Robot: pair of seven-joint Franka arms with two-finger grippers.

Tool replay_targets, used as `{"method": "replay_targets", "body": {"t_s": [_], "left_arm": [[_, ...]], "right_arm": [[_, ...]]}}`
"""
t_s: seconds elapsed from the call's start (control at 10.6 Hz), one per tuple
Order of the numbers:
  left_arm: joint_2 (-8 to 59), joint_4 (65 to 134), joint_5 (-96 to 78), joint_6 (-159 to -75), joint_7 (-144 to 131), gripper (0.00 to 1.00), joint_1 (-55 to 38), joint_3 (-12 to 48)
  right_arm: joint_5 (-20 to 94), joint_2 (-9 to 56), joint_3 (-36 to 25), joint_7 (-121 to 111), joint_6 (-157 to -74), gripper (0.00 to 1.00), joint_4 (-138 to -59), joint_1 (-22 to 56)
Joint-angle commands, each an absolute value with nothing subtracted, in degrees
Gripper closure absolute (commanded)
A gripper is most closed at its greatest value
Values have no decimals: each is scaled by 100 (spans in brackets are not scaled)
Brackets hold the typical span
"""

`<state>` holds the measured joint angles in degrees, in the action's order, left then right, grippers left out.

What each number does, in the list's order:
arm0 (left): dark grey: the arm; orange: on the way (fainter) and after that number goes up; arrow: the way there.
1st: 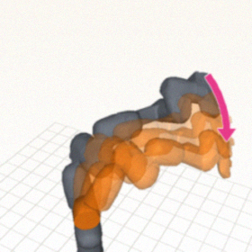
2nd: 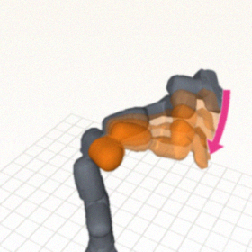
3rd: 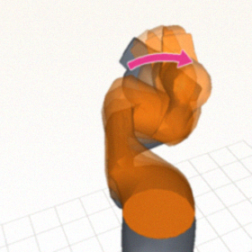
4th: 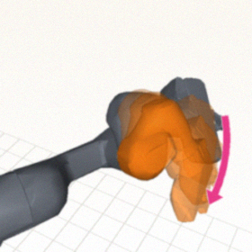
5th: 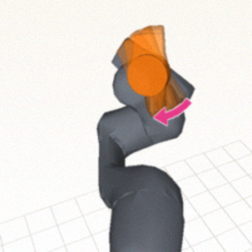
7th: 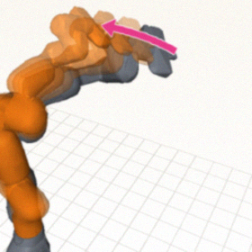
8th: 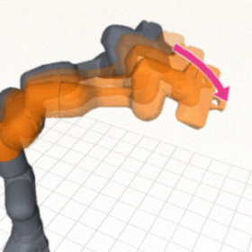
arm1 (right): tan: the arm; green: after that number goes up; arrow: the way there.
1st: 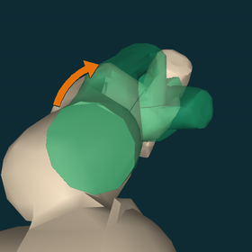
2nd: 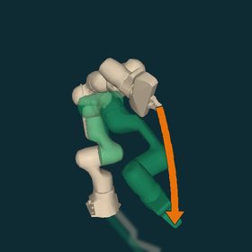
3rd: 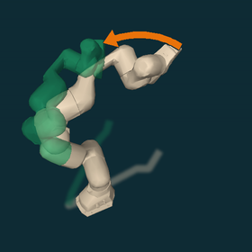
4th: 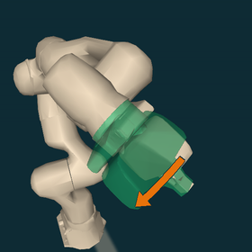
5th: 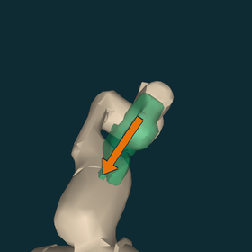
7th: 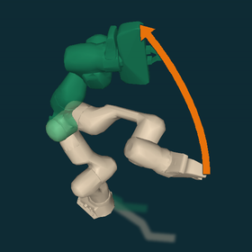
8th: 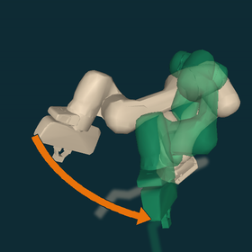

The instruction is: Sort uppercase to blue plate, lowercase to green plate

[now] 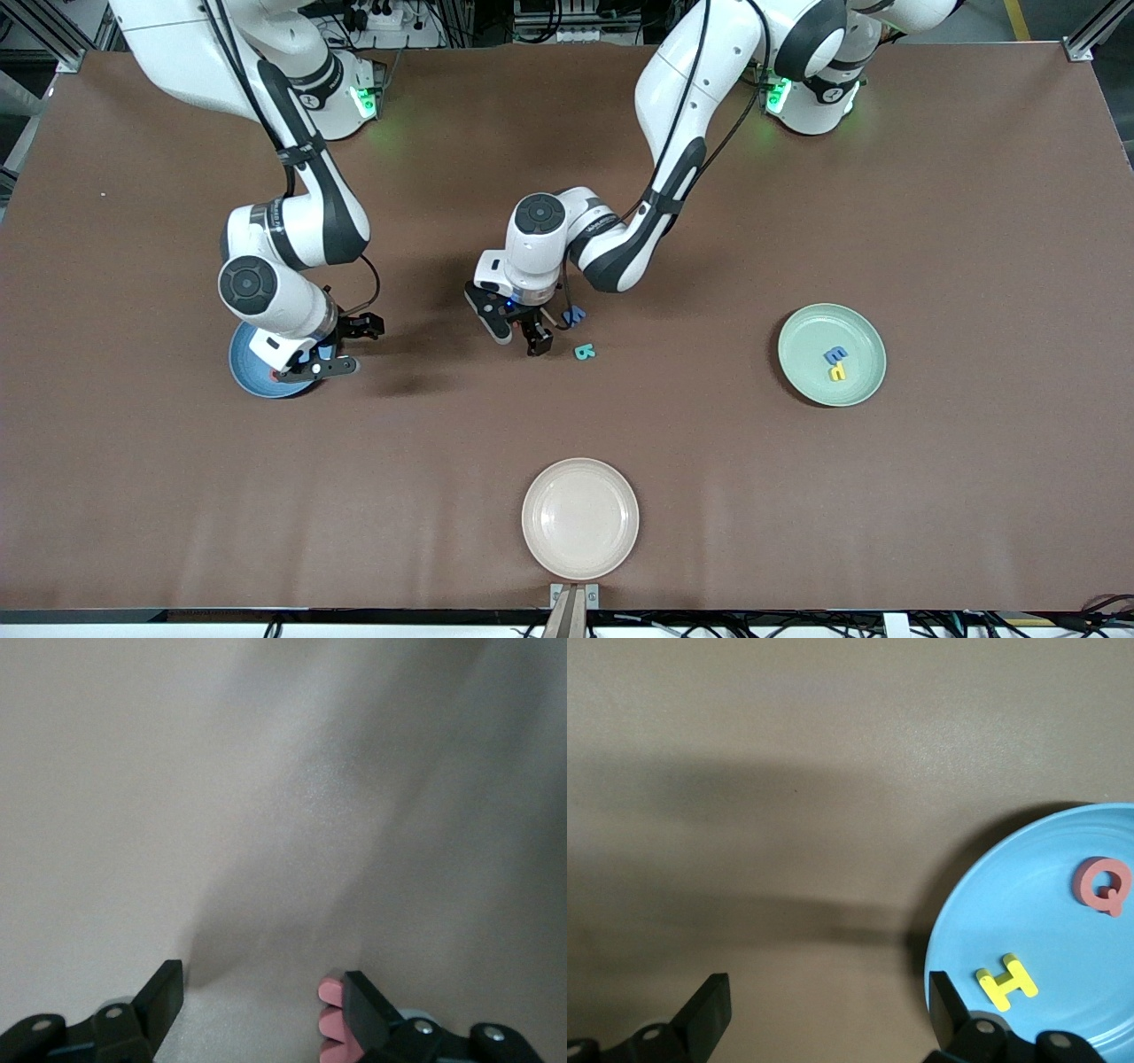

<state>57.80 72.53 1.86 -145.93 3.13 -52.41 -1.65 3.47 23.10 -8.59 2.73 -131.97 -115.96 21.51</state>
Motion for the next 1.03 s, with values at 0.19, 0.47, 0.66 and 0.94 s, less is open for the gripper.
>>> {"method": "replay_targets", "body": {"t_s": [0.19, 0.47, 0.66, 0.94], "left_arm": [[5713, 7251, 62, -14537, 492, 20, -5238, -167], [5625, 7260, 61, -14432, 492, 20, -5221, -167], [5555, 7268, 62, -14283, 501, 20, -5221, -150], [5546, 7277, 53, -14239, 492, 21, -5221, -53]], "right_arm": [[343, 2250, -809, 264, -13210, 0, -11637, 2057], [343, 2259, -809, 264, -13219, 0, -11637, 2057], [343, 2259, -809, 264, -13219, 0, -11637, 2048], [343, 2259, -809, 264, -13219, 0, -11637, 2048]]}}
